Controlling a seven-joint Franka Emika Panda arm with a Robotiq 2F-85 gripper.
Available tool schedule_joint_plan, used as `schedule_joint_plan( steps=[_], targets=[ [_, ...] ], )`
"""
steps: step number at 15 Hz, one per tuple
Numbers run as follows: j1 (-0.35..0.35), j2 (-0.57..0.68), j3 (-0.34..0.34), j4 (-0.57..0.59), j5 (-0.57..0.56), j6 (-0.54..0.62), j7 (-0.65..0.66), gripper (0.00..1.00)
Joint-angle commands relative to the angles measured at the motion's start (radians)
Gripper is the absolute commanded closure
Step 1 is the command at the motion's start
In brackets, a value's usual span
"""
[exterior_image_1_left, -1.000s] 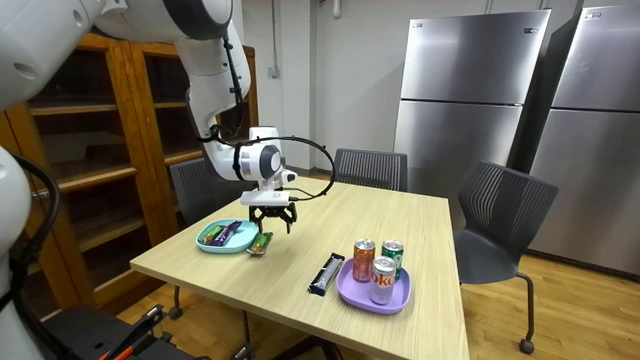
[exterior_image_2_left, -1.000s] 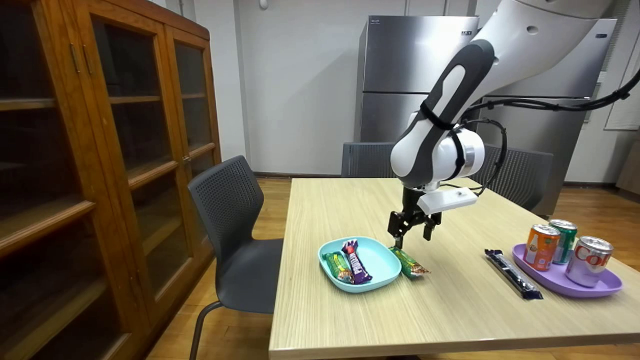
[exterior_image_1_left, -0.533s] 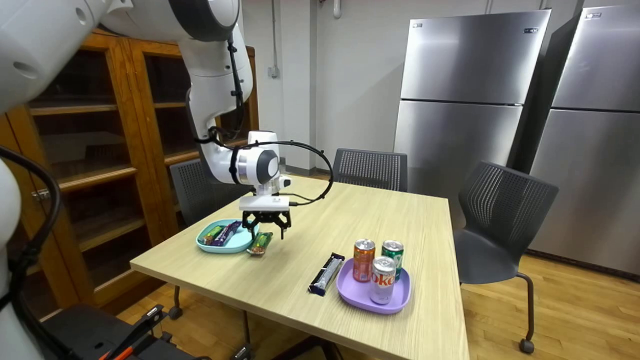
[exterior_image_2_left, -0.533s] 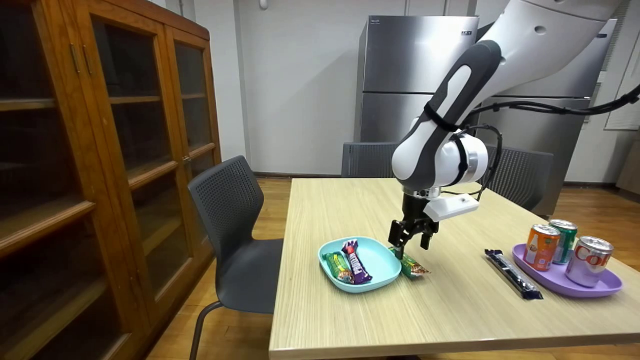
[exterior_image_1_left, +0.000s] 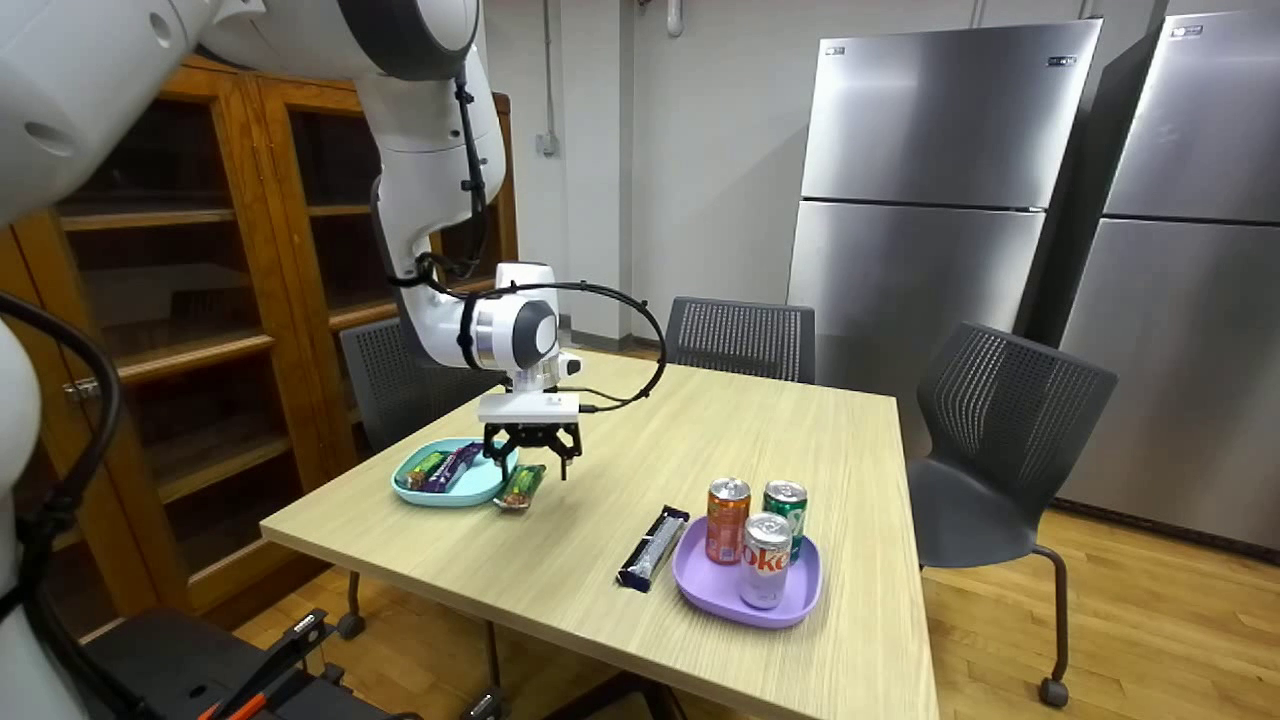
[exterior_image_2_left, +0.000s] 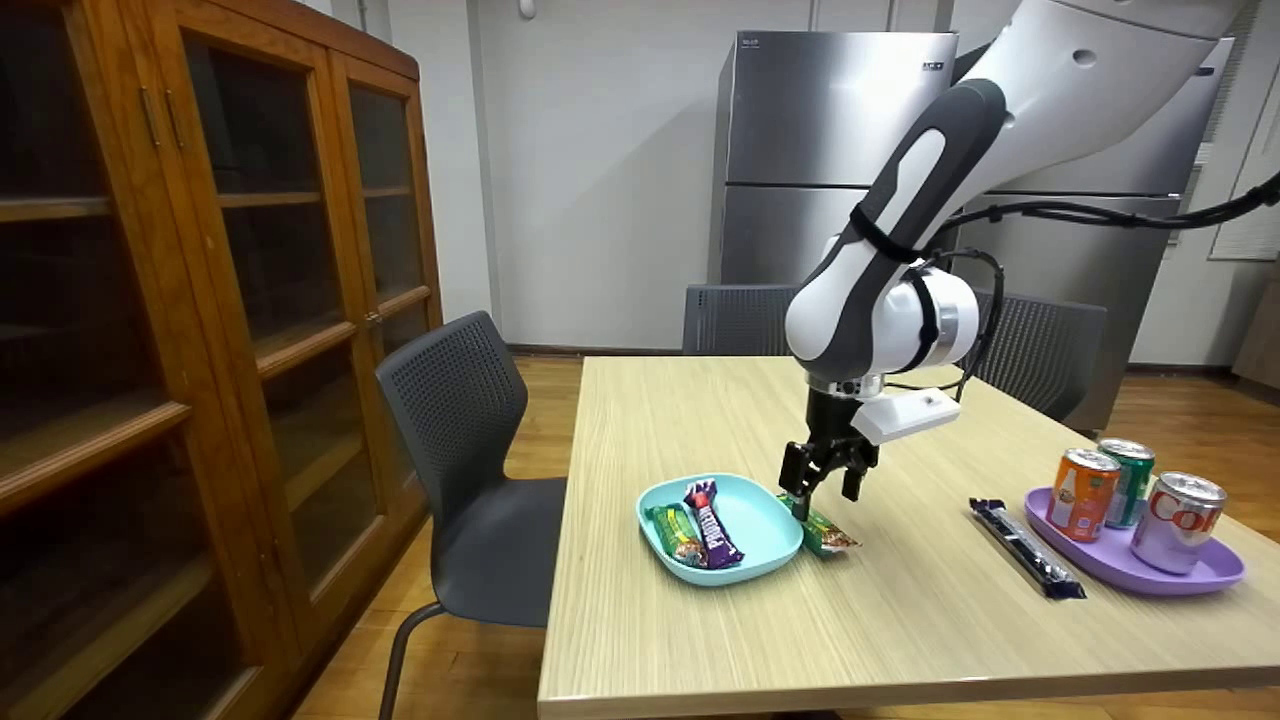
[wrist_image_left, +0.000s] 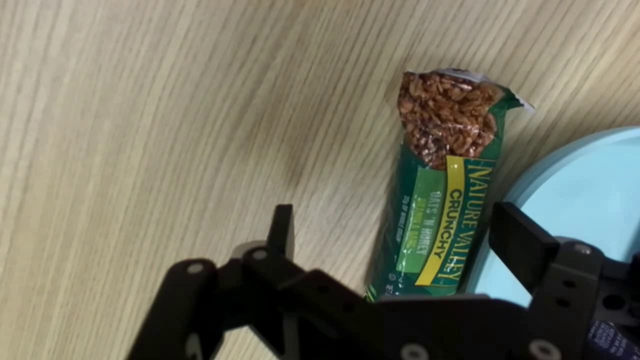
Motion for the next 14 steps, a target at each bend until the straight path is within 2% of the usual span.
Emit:
schedule_joint_plan(
  steps=[1, 14],
  targets=[
    [-0.021, -0.032, 0.013, -0.032, -0.018, -0.026, -0.015, 0.0],
    [-0.008, -0.022, -0.019, -0.037, -0.033, -0.041, 0.006, 0.0]
  ],
)
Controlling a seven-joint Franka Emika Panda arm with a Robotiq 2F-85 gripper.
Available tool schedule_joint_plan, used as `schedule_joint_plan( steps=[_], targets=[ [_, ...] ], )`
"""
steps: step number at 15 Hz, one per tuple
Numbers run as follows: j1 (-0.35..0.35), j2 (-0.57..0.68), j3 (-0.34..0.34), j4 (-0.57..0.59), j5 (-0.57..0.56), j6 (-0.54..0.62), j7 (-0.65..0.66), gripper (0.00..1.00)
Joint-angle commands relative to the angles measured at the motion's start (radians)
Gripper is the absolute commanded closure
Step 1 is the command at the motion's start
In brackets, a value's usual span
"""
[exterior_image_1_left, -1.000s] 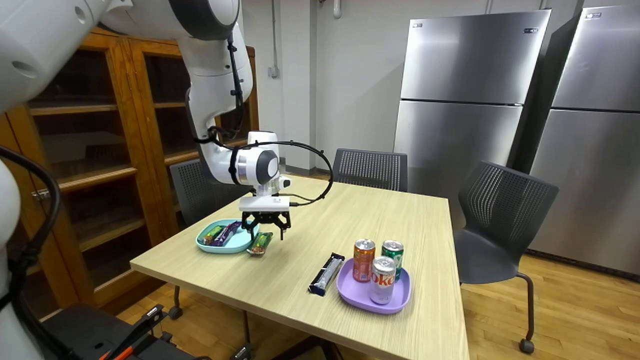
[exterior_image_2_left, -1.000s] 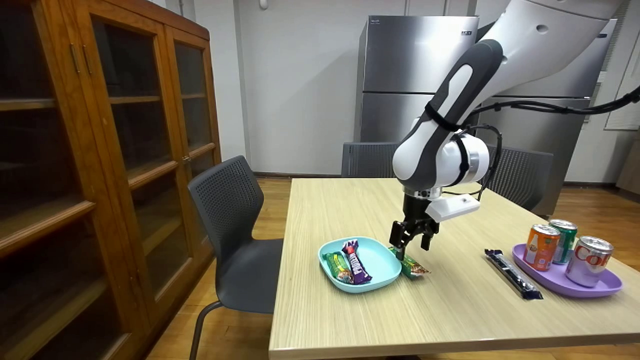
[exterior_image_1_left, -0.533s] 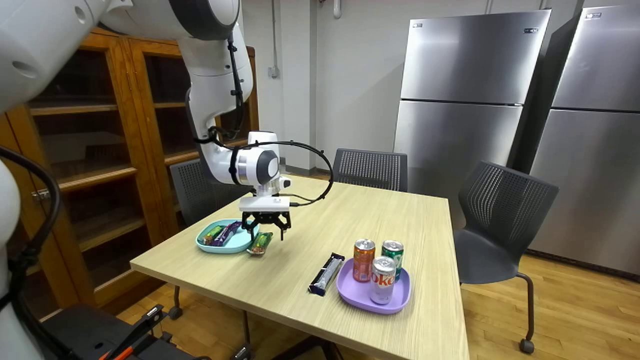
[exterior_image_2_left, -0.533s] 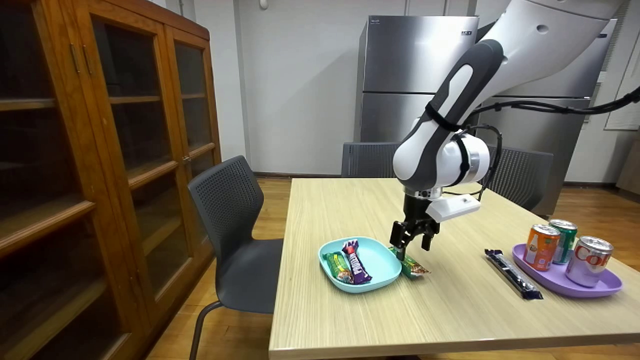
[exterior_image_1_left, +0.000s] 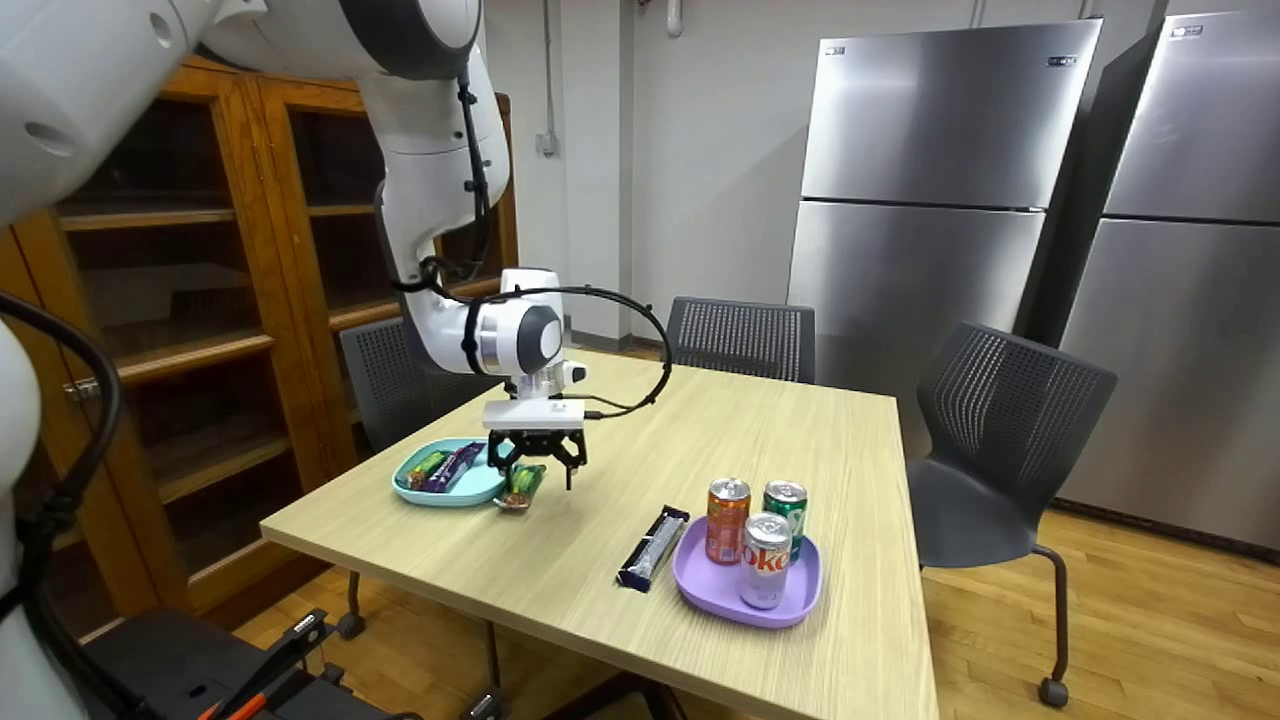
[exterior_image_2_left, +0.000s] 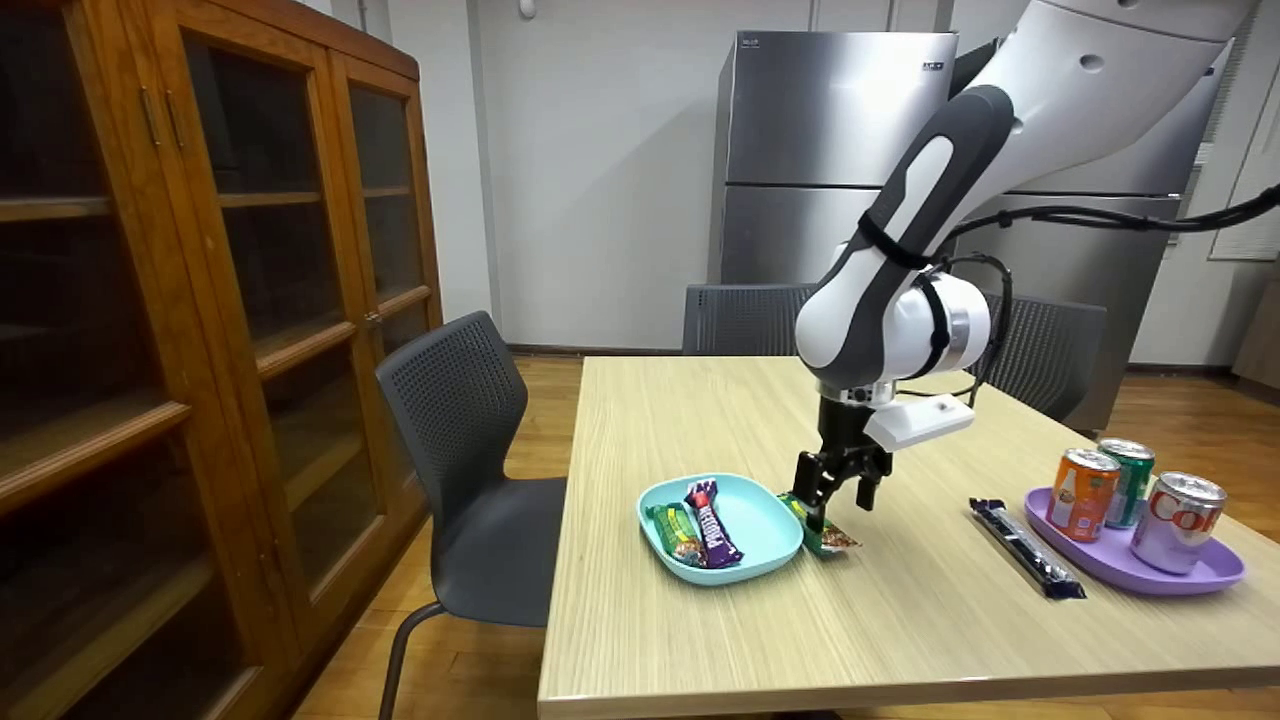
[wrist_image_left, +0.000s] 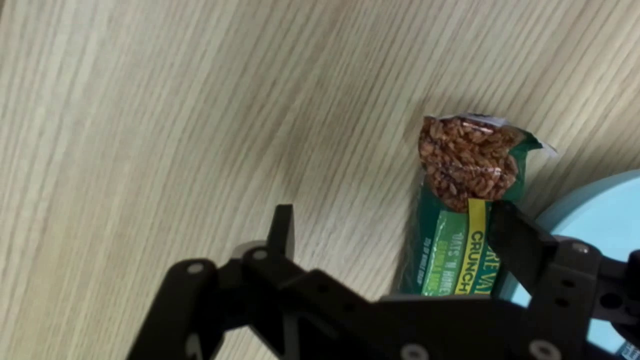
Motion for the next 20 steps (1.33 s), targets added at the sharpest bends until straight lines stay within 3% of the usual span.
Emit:
schedule_joint_plan(
  steps=[1, 20],
  targets=[
    [-0.007, -0.022, -0.003, -0.023, -0.027, -0.026, 0.008, 0.0],
    [0.003, -0.036, -0.046, -0.03, -0.03, -0.011, 0.045, 0.0]
  ],
)
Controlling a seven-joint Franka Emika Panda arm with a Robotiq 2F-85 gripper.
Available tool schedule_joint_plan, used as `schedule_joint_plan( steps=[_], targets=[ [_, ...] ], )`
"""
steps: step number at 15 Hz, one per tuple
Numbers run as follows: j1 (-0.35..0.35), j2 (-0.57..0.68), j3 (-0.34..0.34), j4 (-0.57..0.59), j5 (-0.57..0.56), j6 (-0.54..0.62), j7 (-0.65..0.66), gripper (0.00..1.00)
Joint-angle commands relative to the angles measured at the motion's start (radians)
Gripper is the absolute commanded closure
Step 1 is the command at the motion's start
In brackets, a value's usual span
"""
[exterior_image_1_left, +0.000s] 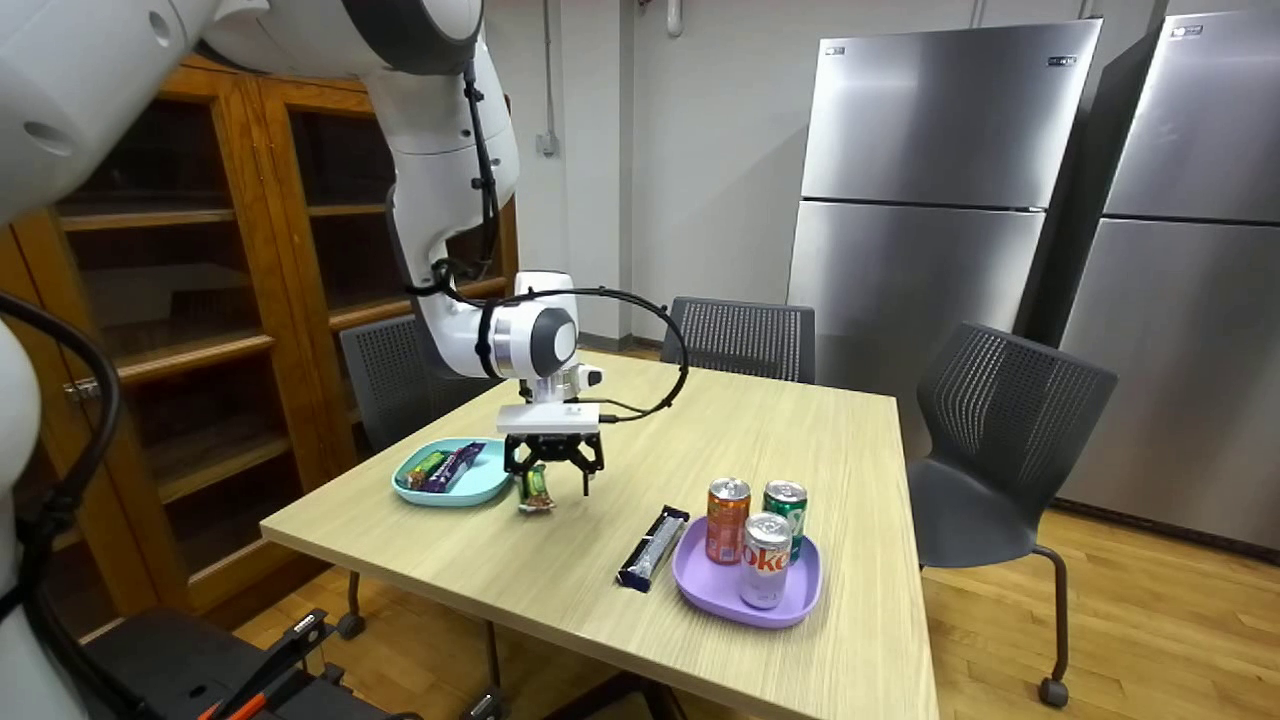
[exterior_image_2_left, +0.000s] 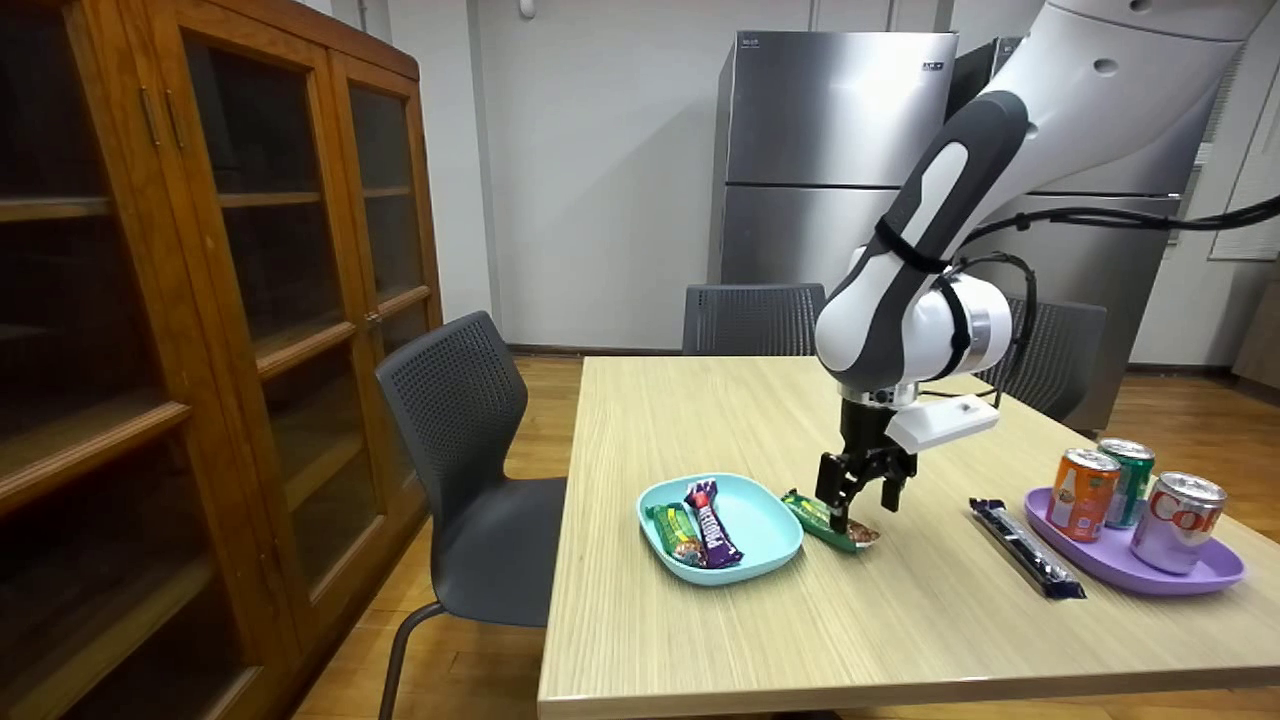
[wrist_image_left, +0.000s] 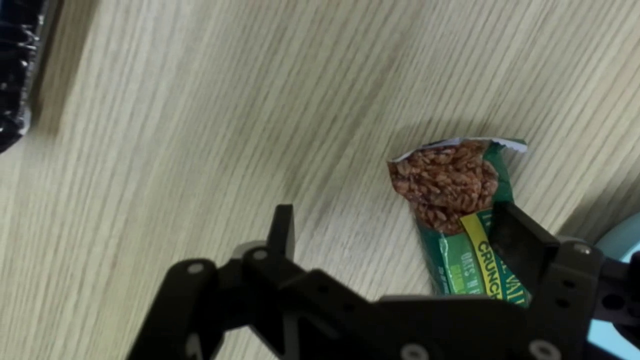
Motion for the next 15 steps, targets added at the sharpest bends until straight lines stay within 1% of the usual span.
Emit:
schedule_joint_plan(
  steps=[1, 8, 15],
  targets=[
    [0.003, -0.035, -0.001, -0.023, -0.03, -0.01, 0.033, 0.0],
    [-0.009, -0.069, 0.025, -0.041, -0.023, 0.007, 0.011, 0.0],
    [-0.007, -0.067, 0.048, -0.039, -0.027, -0.007, -0.007, 0.0]
  ],
)
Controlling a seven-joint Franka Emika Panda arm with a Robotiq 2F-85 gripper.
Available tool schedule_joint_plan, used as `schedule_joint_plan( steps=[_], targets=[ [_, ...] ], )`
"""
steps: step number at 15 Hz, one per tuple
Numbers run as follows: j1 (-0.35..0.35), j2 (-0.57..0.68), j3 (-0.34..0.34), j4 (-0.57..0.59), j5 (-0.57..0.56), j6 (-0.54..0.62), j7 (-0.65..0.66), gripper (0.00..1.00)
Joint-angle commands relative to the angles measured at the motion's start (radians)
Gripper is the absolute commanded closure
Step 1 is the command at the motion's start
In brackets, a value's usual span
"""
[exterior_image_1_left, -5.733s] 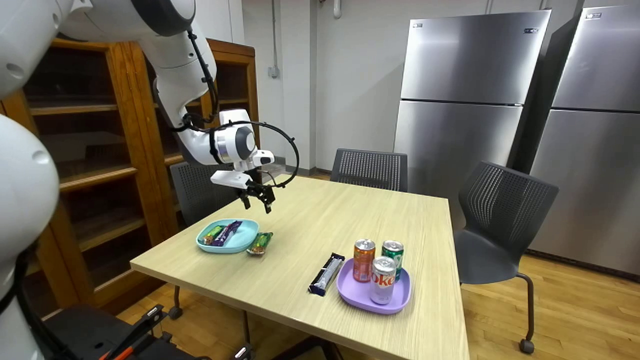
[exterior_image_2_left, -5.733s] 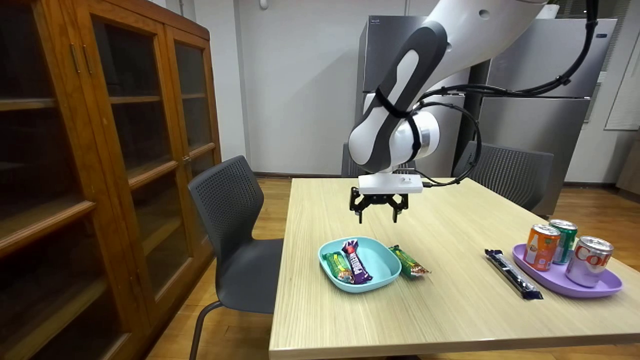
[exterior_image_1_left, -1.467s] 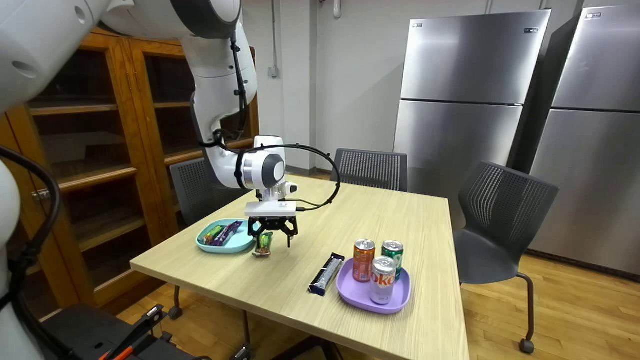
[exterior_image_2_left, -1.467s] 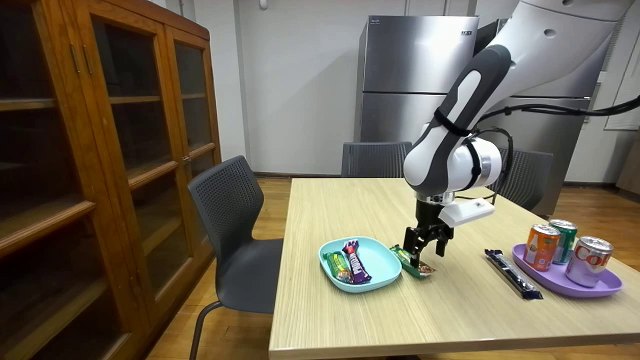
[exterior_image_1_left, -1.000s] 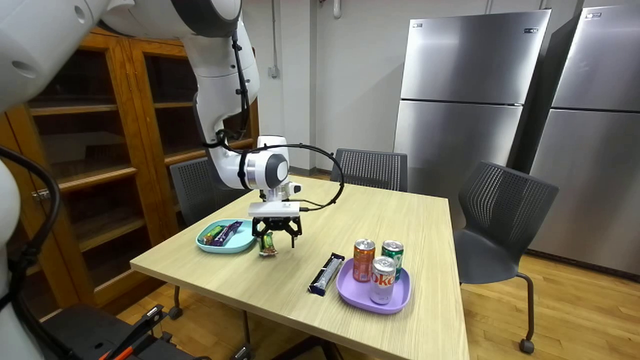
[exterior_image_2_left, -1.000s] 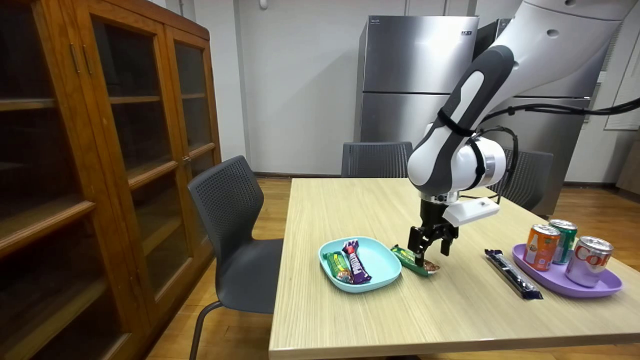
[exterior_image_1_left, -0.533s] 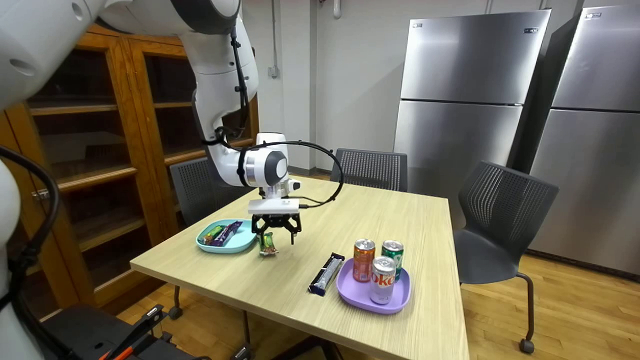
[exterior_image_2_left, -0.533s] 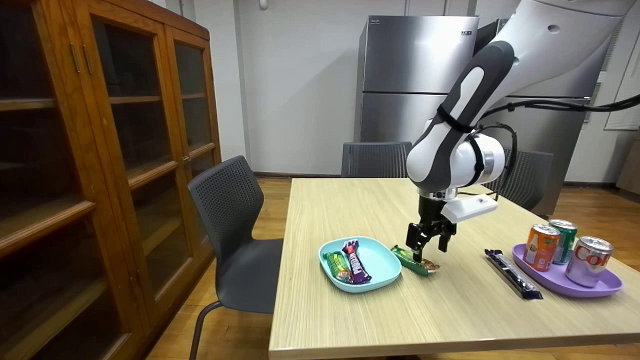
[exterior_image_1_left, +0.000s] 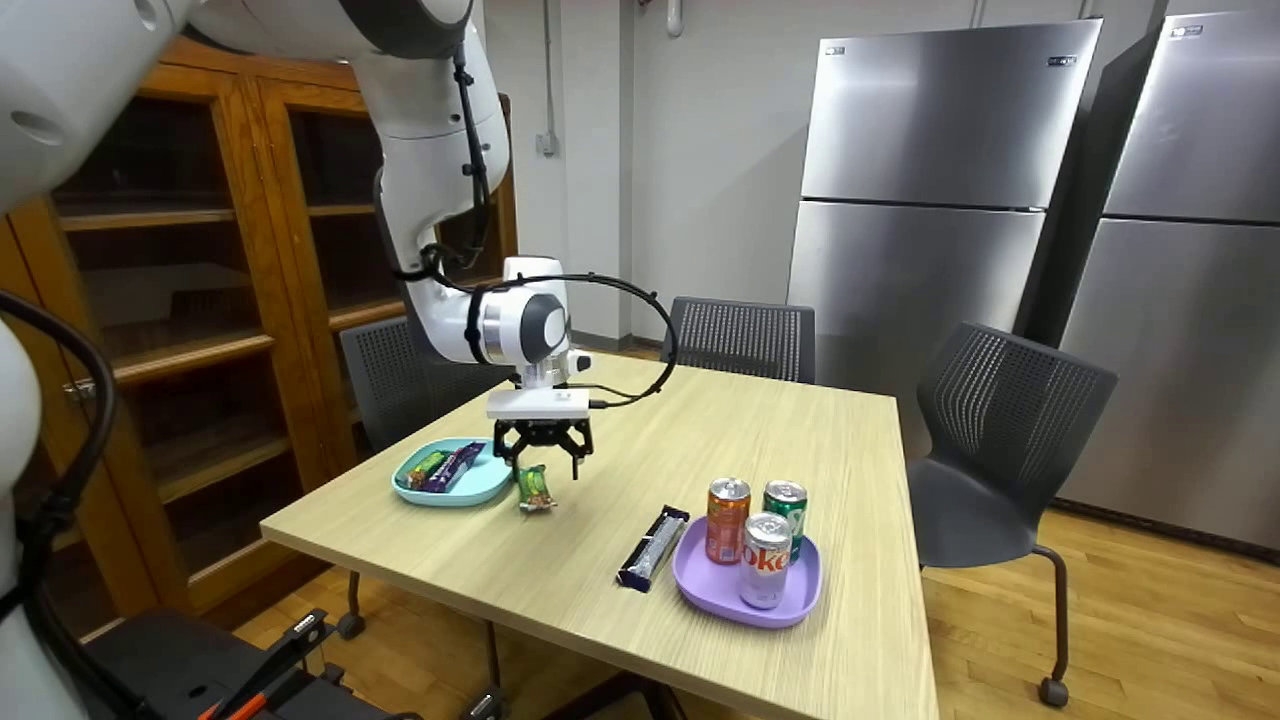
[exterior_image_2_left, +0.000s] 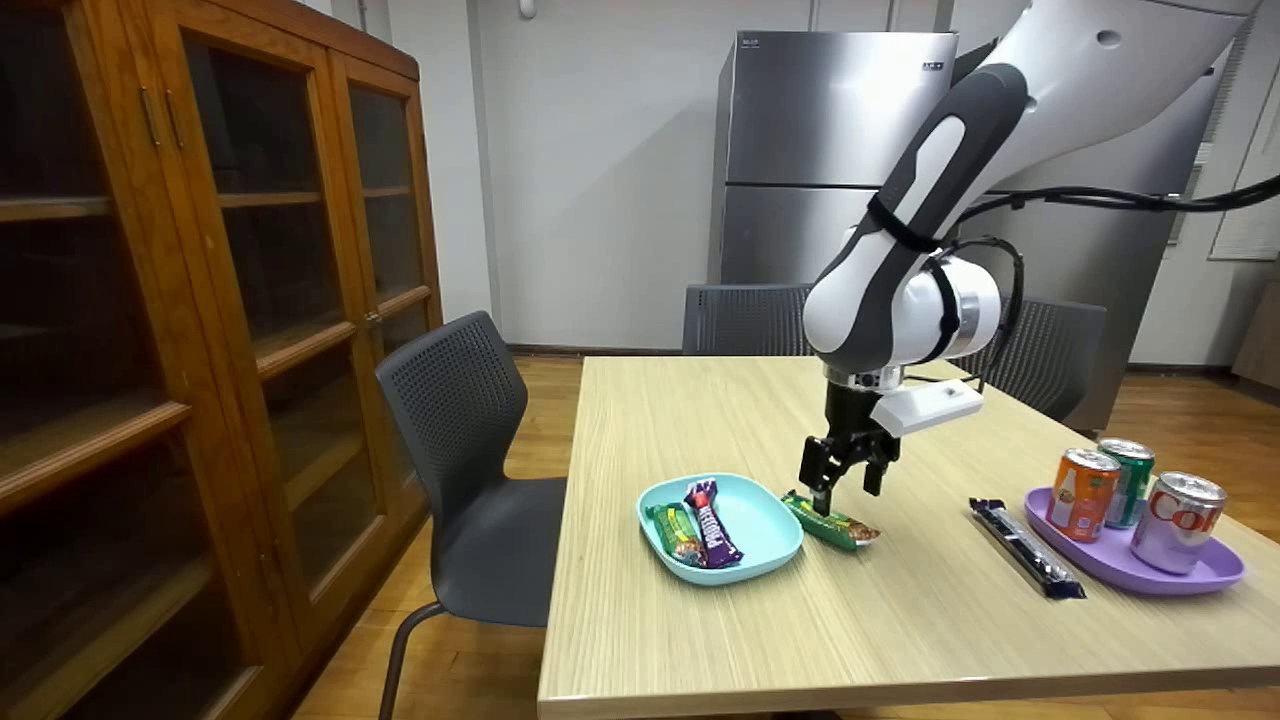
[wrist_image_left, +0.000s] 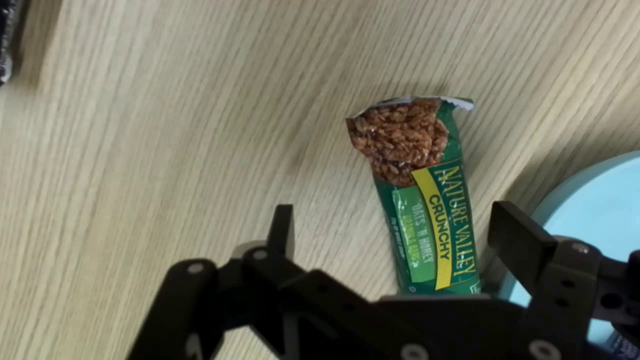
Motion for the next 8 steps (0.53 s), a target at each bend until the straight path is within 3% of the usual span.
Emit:
schedule_joint_plan(
  steps=[1, 8],
  targets=[
    [-0.006, -0.031, 0.018, -0.031, -0.03, -0.01, -0.008, 0.0],
    [0.007, -0.01, 0.017, -0.016, -0.086, -0.009, -0.026, 0.0]
  ],
)
